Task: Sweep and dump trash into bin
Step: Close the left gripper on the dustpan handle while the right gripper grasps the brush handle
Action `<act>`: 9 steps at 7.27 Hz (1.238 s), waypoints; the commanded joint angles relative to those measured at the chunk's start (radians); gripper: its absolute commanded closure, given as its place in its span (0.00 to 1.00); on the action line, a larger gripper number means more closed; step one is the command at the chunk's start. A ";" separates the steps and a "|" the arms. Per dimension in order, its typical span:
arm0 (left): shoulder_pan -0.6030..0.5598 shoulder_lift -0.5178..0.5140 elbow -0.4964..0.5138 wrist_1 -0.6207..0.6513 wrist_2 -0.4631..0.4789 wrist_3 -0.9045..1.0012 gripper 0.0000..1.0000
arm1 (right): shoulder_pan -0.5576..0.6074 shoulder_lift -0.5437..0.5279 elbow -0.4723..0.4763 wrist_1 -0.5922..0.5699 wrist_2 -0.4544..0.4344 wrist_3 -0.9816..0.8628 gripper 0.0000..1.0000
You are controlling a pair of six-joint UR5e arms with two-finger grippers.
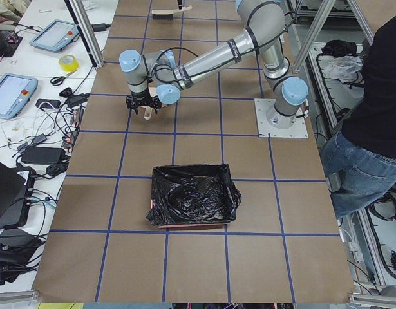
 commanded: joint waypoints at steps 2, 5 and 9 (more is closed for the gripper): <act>-0.010 -0.027 0.007 0.009 0.011 -0.041 0.00 | -0.012 0.002 0.028 0.026 -0.051 0.049 0.03; -0.036 -0.044 -0.001 0.018 0.010 -0.043 0.02 | -0.007 -0.002 0.039 0.057 -0.053 0.053 0.11; -0.041 -0.042 -0.006 0.028 0.010 -0.037 0.29 | -0.002 -0.018 0.037 0.094 -0.051 0.058 0.34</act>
